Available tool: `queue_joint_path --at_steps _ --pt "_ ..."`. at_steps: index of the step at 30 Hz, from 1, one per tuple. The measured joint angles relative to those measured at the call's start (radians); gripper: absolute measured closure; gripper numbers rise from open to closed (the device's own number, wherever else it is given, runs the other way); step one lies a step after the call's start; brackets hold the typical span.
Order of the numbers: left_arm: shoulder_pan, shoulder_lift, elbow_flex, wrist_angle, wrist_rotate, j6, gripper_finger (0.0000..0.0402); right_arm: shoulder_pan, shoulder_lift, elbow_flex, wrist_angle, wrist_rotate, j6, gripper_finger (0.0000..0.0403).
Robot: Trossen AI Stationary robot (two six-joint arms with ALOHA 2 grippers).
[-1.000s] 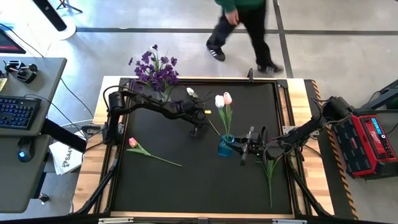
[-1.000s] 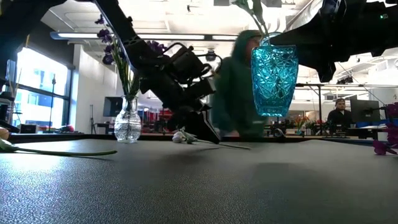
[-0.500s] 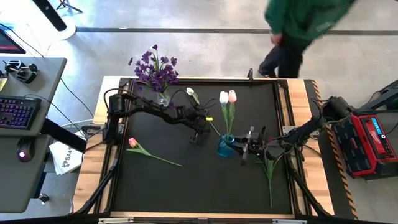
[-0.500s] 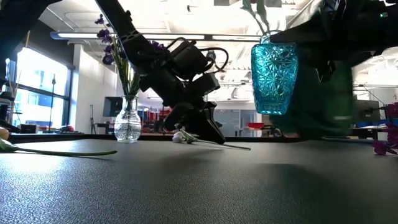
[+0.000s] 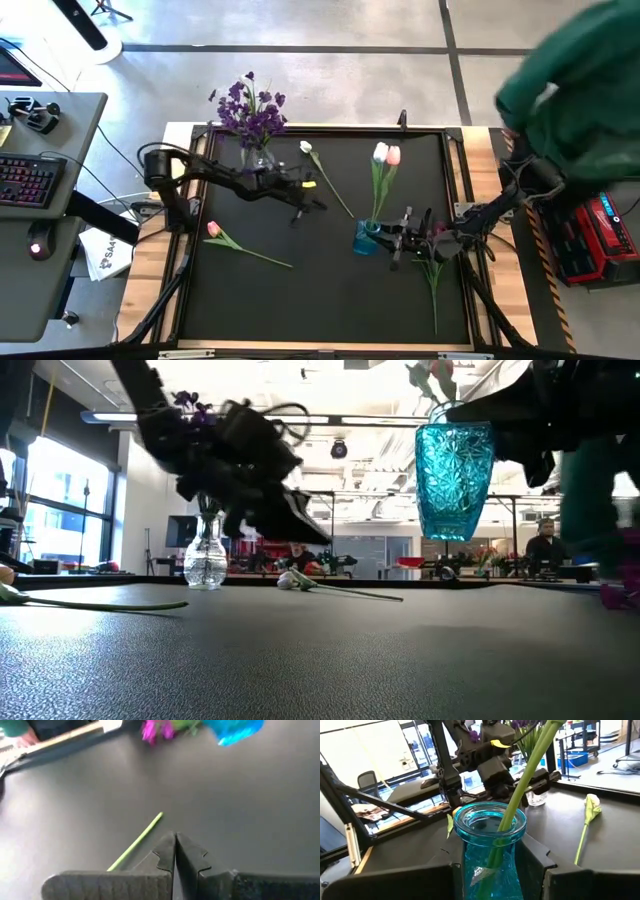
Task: Sort flowers into vase by color
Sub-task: Adjust the transparent blue vase
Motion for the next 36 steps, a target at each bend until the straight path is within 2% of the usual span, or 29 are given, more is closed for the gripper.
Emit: queue_joint_path --at_steps 5,12,15,19,24,29,36 --pt "-0.016 -0.037 -0.044 0.060 0.068 -0.037 0.0401 0.018 0.000 0.000 0.015 0.026 -0.024 0.0317" --pt "-0.067 -0.026 -0.039 0.104 0.068 -0.059 0.0401 0.021 0.000 0.000 0.017 0.027 -0.032 0.0317" --pt "-0.070 -0.026 -0.038 0.125 0.055 -0.083 0.0401 0.021 0.000 0.000 0.017 0.024 -0.035 0.0317" --pt "-0.046 -0.026 -0.009 0.141 -0.023 -0.158 0.0392 0.022 0.000 0.000 0.015 0.013 -0.034 0.0317" --pt "0.004 -0.026 0.072 -0.037 -0.049 -0.126 0.0360 0.055 0.000 0.000 0.015 0.020 -0.051 0.0317" --pt "0.052 0.012 0.175 -0.200 -0.050 -0.059 0.0307 0.096 0.000 0.000 0.016 0.045 -0.084 0.0317" --pt "0.079 0.179 0.404 -0.441 -0.069 0.000 0.0247 0.119 0.000 0.000 -0.025 0.030 -0.094 0.0317"
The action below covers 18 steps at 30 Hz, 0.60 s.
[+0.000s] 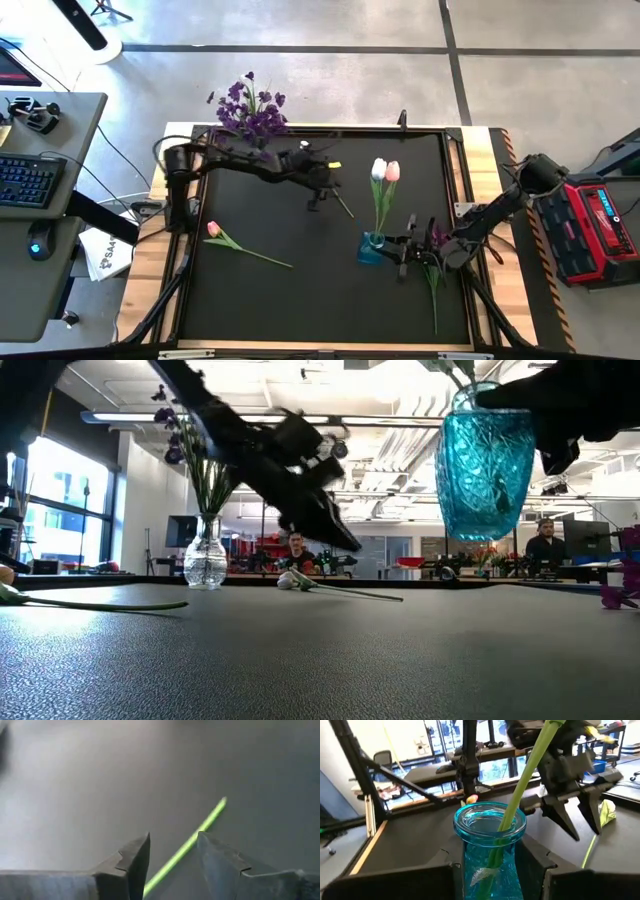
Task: Sort flowers into vase by color
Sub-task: Adjust the transparent blue vase
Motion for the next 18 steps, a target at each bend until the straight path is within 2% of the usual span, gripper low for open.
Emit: queue_joint_path --at_steps 3,6,12,18 --pt "-0.009 0.069 0.087 -0.104 -0.064 0.047 0.0239 0.013 0.008 0.000 -0.041 0.019 0.017 0.0317" --pt "-0.016 0.103 0.128 -0.168 -0.105 0.078 0.0239 0.035 0.041 0.000 -0.054 0.114 0.026 0.0317" --pt "-0.016 0.110 0.131 -0.215 -0.104 0.108 0.0245 0.083 0.120 0.000 -0.076 0.327 0.060 0.0317" --pt "-0.014 0.110 0.131 -0.224 -0.104 0.118 0.0263 0.093 0.204 0.000 -0.182 0.346 0.247 0.0317"
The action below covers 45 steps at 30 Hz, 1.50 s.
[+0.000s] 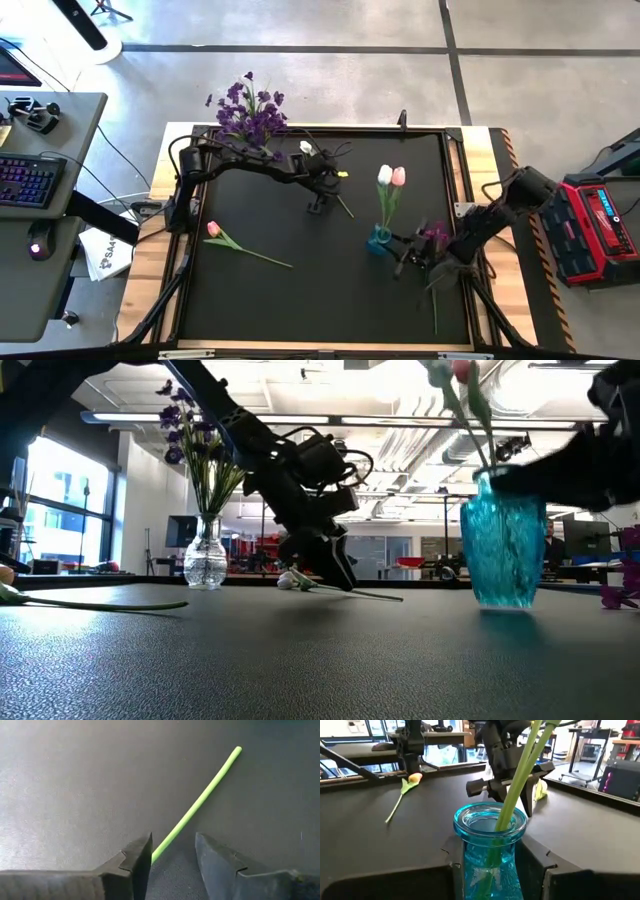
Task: Sort flowers into vase by color
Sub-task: Adjust the transparent blue vase, then put the white flower into the transparent blue vase
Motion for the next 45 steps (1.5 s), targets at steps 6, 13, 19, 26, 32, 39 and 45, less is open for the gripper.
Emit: queue_joint_path --at_steps 6,13,19,26,32,39,45 --pt "-0.003 0.001 0.000 0.000 0.000 0.035 0.0296 0.000 0.031 0.001 0.003 -0.011 0.027 0.0317" --pt "-0.008 0.027 0.001 0.009 0.003 0.043 0.0333 0.000 0.031 0.002 0.000 -0.034 0.026 0.0279" --pt "-0.010 0.037 0.003 0.010 0.007 0.029 0.0341 0.000 0.031 0.002 -0.001 -0.054 0.004 0.0235" --pt "-0.026 0.039 0.003 0.005 -0.005 0.034 0.0352 0.007 0.014 -0.001 0.067 -0.098 -0.139 0.0171" --pt "-0.051 0.037 0.002 0.004 -0.012 0.041 0.0397 0.044 -0.040 -0.001 0.101 -0.100 -0.183 0.0152" --pt "-0.089 0.037 0.002 0.003 -0.007 0.040 0.0400 0.077 -0.067 -0.001 0.103 -0.039 -0.198 0.0151" --pt "-0.102 0.037 0.001 -0.001 -0.041 0.032 0.0401 0.078 -0.068 -0.001 0.106 -0.029 -0.205 0.0151"
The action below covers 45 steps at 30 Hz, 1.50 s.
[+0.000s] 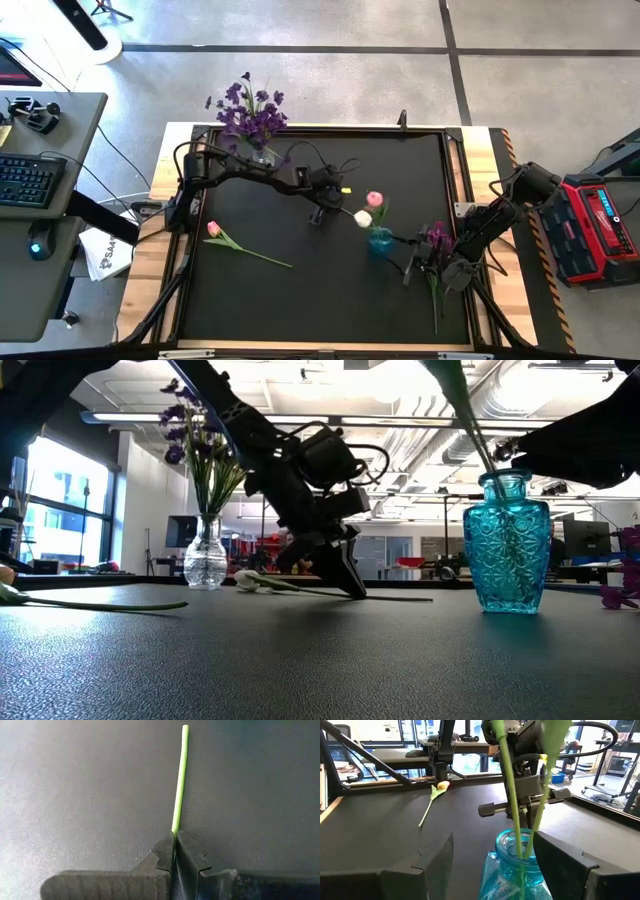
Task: Sort flowers into vase by color
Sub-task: Put the white flower into the transparent blue vase
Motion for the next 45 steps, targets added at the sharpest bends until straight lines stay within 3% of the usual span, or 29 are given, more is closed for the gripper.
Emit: queue_joint_path --at_steps 6,11,20,24,29,35,39,41,45 --pt "-0.029 -0.053 -0.003 -0.106 -0.089 -0.063 0.0401 0.027 -0.025 0.000 0.009 0.014 -0.002 0.0151" --pt "-0.079 -0.145 -0.006 -0.244 -0.096 -0.136 0.0401 0.072 -0.078 0.001 0.037 0.050 -0.067 0.0151" --pt "-0.226 -0.194 -0.007 -0.393 -0.115 -0.411 0.0401 0.157 -0.121 0.086 0.065 0.055 -0.248 0.0151" --pt "-0.304 -0.194 -0.048 -0.338 -0.115 -0.514 0.0401 0.199 -0.121 0.166 0.007 0.053 -0.323 0.0151" --pt "-0.376 -0.180 -0.074 -0.090 -0.111 -0.628 0.0394 0.230 -0.121 0.250 -0.122 0.053 -0.323 0.0151" --pt "-0.394 -0.174 -0.076 -0.012 -0.072 -0.665 0.0335 0.236 -0.121 0.301 -0.253 0.046 -0.231 0.0151" --pt "-0.404 -0.207 -0.075 -0.115 -0.043 -0.609 0.0288 0.236 -0.120 0.313 -0.293 0.008 -0.175 0.0151" --pt "-0.416 -0.237 -0.075 -0.248 -0.035 -0.552 0.0271 0.236 -0.120 0.313 -0.300 -0.008 -0.150 0.0151" --pt "-0.438 -0.298 -0.076 -0.505 -0.153 -0.527 0.0258 0.236 -0.119 0.313 -0.325 -0.014 -0.107 0.0151"
